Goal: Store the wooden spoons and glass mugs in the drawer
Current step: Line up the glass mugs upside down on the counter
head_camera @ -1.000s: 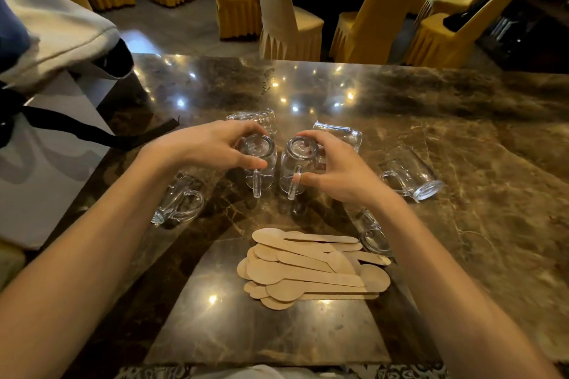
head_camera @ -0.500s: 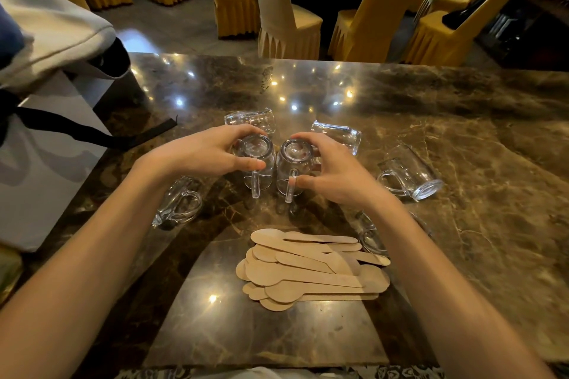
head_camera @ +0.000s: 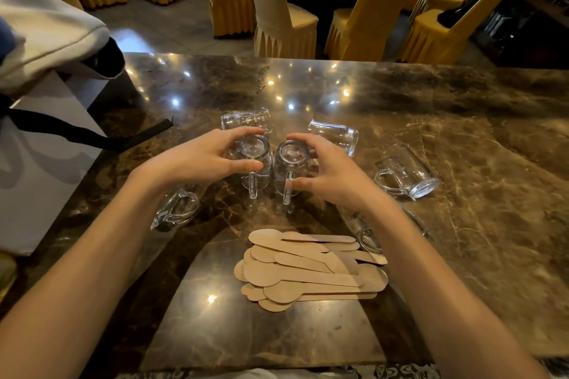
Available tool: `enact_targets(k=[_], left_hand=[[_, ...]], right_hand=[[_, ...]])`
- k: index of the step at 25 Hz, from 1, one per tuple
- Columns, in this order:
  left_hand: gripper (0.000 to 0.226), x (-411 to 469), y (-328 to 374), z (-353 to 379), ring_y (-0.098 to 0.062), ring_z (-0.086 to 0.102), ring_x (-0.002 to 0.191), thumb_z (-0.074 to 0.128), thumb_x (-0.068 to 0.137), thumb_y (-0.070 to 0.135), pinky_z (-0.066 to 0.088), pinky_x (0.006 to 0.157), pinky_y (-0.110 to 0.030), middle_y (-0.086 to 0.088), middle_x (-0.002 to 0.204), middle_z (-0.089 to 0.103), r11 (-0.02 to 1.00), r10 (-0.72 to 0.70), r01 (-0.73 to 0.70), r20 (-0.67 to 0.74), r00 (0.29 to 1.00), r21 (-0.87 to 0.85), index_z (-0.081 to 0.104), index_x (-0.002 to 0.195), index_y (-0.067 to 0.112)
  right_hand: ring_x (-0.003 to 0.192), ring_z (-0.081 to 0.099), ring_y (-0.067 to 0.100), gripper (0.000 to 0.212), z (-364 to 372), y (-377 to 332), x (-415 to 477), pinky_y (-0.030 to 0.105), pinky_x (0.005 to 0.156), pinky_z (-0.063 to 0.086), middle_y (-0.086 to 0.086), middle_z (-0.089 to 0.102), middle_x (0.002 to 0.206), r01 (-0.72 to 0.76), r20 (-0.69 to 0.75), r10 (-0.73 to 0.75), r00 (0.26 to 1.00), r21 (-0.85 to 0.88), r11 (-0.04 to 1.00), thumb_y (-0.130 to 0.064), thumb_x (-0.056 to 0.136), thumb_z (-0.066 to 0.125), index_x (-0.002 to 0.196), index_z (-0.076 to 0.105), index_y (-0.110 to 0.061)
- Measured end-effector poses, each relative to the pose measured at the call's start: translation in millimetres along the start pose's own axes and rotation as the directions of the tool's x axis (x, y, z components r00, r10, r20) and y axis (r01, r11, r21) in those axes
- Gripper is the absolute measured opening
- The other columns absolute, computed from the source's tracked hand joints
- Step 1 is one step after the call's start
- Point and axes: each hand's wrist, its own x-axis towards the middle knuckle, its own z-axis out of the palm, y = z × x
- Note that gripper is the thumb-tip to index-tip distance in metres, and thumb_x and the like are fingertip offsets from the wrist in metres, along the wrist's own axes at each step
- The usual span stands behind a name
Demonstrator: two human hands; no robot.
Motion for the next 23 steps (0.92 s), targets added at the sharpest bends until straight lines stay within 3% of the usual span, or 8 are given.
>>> enact_targets(k=[2, 5, 10, 14, 18, 20, 23], left_hand=[[0.076, -2, -2, 3, -0.011, 0.059, 0.098, 0.056, 0.067, 0.068, 0.047, 0.082, -0.024, 0.000, 0.136, 0.050, 1.000, 0.018, -0.018, -0.054, 0.998, 0.013, 0.030, 0.137, 0.049], [0.077, -13, -3, 10, 0.005, 0.052, 0.099, 0.059, 0.071, 0.061, 0.043, 0.077, -0.014, 0.013, 0.135, 0.048, 0.998, 0.035, -0.042, -0.187, 0.982, -0.036, 0.034, 0.140, 0.039], [0.057, -59, -18, 20, 0.004, 0.053, 0.102, 0.060, 0.074, 0.051, 0.042, 0.082, -0.016, 0.016, 0.119, 0.055, 0.991, -0.049, -0.017, -0.481, 0.875, -0.132, 0.051, 0.127, 0.033], [0.049, -94, -35, 25, -0.005, 0.050, 0.109, 0.061, 0.075, 0.045, 0.042, 0.089, -0.026, 0.014, 0.117, 0.054, 0.985, -0.152, 0.070, -0.599, 0.786, -0.159, 0.055, 0.122, 0.032], [0.048, -111, -46, 29, 0.002, 0.044, 0.107, 0.062, 0.074, 0.046, 0.036, 0.086, -0.020, 0.018, 0.116, 0.050, 0.987, -0.159, 0.105, -0.678, 0.717, -0.121, 0.055, 0.119, 0.033], [0.052, -116, -52, 32, 0.006, 0.041, 0.104, 0.061, 0.072, 0.046, 0.033, 0.081, -0.012, 0.017, 0.116, 0.048, 0.987, -0.158, 0.121, -0.683, 0.713, -0.101, 0.055, 0.120, 0.030], [0.058, -120, -60, 39, 0.009, 0.039, 0.106, 0.065, 0.071, 0.043, 0.032, 0.080, -0.005, 0.015, 0.119, 0.047, 0.989, -0.142, 0.131, -0.679, 0.720, -0.068, 0.054, 0.124, 0.023]], right_hand=[[0.120, 0.046, 0.013, 0.084, -6, -3, 1, 0.037, 0.102, 0.044, -0.003, 0.046, 0.138, -0.015, 0.050, 0.015, 0.999, 0.008, 1.000, -0.014, 0.072, 0.079, 0.142, 0.034, -0.026], [0.118, 0.045, 0.007, 0.082, -22, -7, 3, 0.028, 0.099, 0.044, -0.007, 0.045, 0.138, 0.011, 0.142, -0.008, 0.990, -0.018, 1.000, -0.010, 0.073, 0.075, 0.142, 0.034, -0.028], [0.103, 0.055, 0.000, 0.047, -44, -24, 21, 0.010, 0.076, 0.046, -0.014, 0.058, 0.116, 0.091, 0.051, -0.090, 0.995, -0.033, 0.995, -0.012, 0.081, 0.067, 0.123, 0.054, -0.028], [0.090, 0.056, -0.004, 0.043, -41, -46, 59, 0.006, 0.065, 0.045, -0.012, 0.061, 0.109, 0.176, 0.055, -0.169, 0.984, -0.154, 0.972, -0.025, 0.080, 0.071, 0.121, 0.057, -0.024], [0.107, 0.057, 0.013, 0.053, -14, -61, 101, 0.020, 0.085, 0.044, 0.000, 0.061, 0.123, 0.264, 0.194, -0.205, 0.959, -0.366, 0.892, -0.027, 0.079, 0.073, 0.127, 0.053, -0.018], [0.115, 0.055, 0.018, 0.059, -1, -64, 118, 0.029, 0.096, 0.045, 0.004, 0.058, 0.128, 0.293, 0.249, -0.198, 0.948, -0.442, 0.848, -0.027, 0.078, 0.074, 0.130, 0.050, -0.016], [0.119, 0.052, 0.023, 0.066, 15, -64, 138, 0.037, 0.099, 0.045, 0.005, 0.056, 0.131, 0.308, 0.292, -0.173, 0.941, -0.521, 0.796, -0.031, 0.075, 0.076, 0.132, 0.047, -0.017]])
